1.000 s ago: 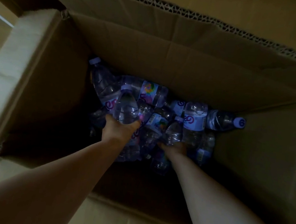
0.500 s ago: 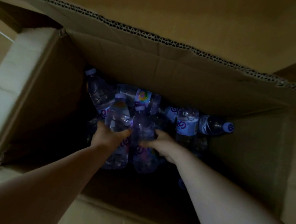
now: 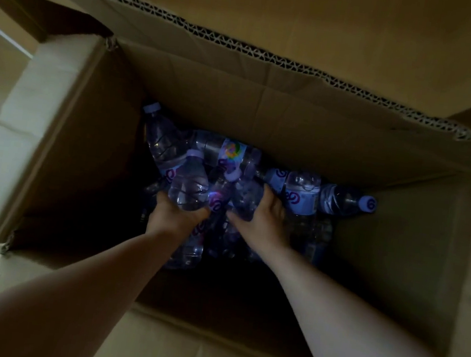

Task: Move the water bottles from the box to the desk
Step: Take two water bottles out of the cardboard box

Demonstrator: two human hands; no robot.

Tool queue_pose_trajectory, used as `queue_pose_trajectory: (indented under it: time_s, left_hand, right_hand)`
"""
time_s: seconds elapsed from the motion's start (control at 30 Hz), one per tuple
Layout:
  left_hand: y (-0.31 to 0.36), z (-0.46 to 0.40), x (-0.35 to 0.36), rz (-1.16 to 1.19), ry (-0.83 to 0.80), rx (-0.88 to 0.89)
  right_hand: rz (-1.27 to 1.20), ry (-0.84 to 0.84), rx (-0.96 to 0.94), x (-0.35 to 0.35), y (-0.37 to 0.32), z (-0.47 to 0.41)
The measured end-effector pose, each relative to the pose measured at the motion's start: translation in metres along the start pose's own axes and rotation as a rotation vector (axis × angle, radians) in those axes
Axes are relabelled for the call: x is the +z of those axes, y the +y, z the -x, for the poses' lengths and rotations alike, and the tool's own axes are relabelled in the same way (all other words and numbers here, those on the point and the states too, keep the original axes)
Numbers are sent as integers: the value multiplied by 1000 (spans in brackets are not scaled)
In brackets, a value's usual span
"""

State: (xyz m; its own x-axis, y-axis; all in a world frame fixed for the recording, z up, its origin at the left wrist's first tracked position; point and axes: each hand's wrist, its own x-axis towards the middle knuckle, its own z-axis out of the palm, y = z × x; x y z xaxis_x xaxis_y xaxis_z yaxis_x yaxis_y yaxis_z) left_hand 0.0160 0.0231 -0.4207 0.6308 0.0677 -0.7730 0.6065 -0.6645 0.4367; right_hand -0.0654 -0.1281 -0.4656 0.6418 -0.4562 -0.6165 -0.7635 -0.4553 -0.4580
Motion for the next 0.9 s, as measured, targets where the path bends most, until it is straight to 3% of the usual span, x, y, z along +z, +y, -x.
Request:
queue_pose_trajectory:
  time_s: [0.1, 0.27, 0.33, 0.43, 0.6, 0.73, 0.9]
  left_hand:
    - [-4, -7, 2, -2, 0, 17]
    - [-9, -17, 8, 2, 0, 14]
    - [-11, -18, 9, 0, -9, 11]
    - [-11, -16, 10, 27, -31, 8]
    - [-4, -12, 6, 96, -29, 5]
    - [4, -1, -10, 165, -69, -19]
    - [23, 38, -42, 256, -119, -3]
  right_hand:
    - [-15, -21, 46, 3, 14, 0]
    - [-127, 160, 68, 9, 28, -8]
    - [-332, 170, 102, 9, 26, -9]
    - [-735, 98, 171, 10, 14, -10]
    - [-951, -95, 154, 8, -9, -5]
    - [-876, -159, 119, 1, -20, 12]
    - [-605, -142, 255, -26, -42, 44]
